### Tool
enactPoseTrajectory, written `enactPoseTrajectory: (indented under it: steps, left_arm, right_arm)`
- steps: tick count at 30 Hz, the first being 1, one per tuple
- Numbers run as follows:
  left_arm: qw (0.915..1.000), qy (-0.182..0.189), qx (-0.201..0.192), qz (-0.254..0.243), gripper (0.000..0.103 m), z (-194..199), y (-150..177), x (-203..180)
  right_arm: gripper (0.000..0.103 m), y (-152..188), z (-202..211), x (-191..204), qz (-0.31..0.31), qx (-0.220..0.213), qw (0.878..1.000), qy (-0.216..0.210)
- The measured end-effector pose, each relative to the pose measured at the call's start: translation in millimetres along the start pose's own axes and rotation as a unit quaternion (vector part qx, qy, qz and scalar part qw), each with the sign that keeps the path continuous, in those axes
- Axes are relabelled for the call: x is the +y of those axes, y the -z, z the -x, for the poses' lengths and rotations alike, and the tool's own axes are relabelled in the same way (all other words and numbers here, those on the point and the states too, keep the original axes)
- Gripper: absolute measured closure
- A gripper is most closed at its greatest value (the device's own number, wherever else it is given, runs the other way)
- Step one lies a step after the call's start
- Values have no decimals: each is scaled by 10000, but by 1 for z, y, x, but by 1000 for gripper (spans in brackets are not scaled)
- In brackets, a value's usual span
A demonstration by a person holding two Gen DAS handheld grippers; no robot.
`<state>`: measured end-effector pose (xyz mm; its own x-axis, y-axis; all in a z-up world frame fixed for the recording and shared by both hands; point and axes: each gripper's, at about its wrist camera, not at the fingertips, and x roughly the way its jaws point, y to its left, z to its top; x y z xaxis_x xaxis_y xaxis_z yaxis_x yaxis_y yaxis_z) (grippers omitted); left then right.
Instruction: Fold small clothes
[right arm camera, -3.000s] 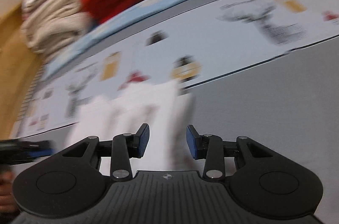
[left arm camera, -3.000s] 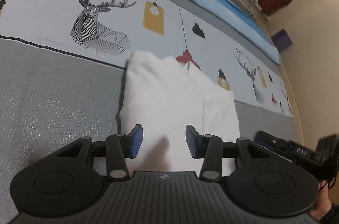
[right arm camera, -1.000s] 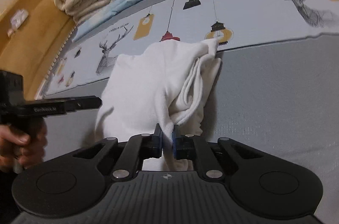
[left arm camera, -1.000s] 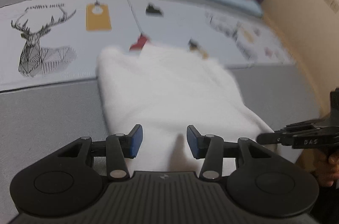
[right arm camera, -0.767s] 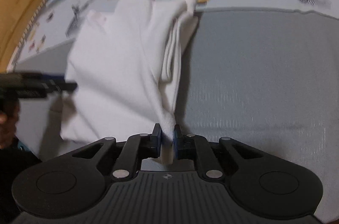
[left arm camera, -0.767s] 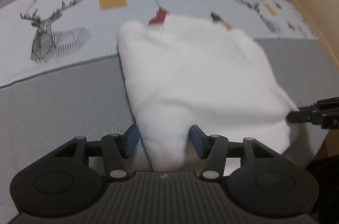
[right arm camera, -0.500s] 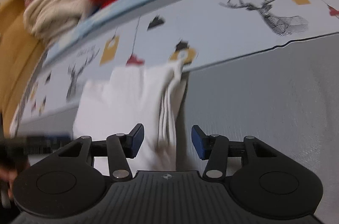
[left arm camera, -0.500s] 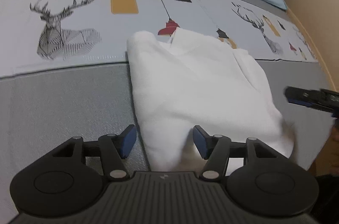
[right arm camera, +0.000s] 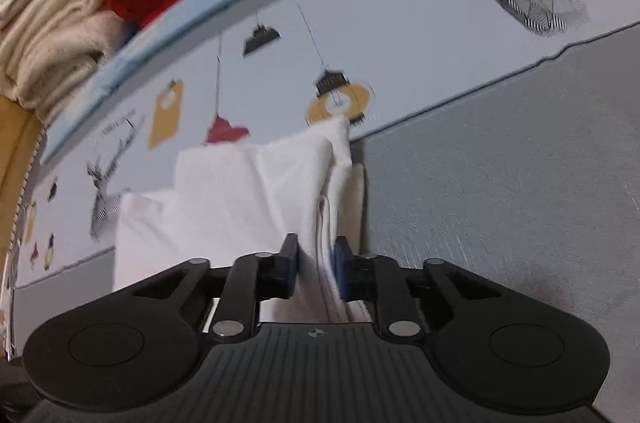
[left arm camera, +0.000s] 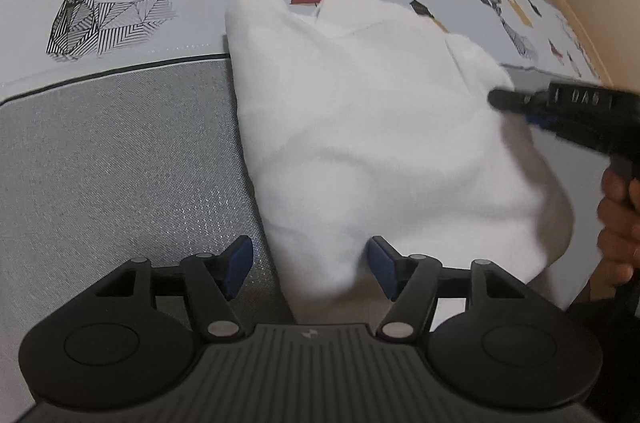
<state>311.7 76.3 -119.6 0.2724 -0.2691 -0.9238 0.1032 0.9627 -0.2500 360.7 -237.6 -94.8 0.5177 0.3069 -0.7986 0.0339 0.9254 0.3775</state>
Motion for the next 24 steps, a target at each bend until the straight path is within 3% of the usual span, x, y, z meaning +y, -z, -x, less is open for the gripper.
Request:
enactPoseTrajectory:
  steps: [3, 5, 7, 8, 9, 11, 14, 17, 24]
  left_arm:
    - [9998, -81, 67, -164, 30, -3, 3, -2]
    - [9994, -160, 160, -252, 30, -6, 5, -4]
    - [9995, -150, 150, -255, 30, -5, 4, -5]
    - [9996, -107, 113, -219, 30, -3, 3, -4]
    - [9999, -47, 20, -125, 31, 0, 1, -1]
    - [9994, 88, -259, 187, 30, 8, -5, 7]
    - [9940, 357, -580, 857, 30, 14, -13, 22]
    - [9883, 559, -580, 1294, 30, 8, -22, 31]
    - [9798, 651, -521, 1819, 30, -20, -30, 37]
  right_arm:
    - [89, -2, 3, -3, -58, -169, 9998, 112]
    - [88, -2, -3, -8, -140, -39, 9996, 236]
    - [82, -1, -5, -12, -200, 85, 9994, 284]
    - [73, -1, -5, -12, -157, 84, 9993, 343]
    - [58, -1, -2, -12, -103, 58, 9988, 480]
    - [47, -2, 4, -15, -126, -21, 9983, 576]
    - [45, -1, 10, -21, -213, 47, 9994, 259]
    - [38, 3, 2, -21, -147, 369, 9991, 145]
    - [33, 8, -11, -21, -81, 632, 9979, 119]
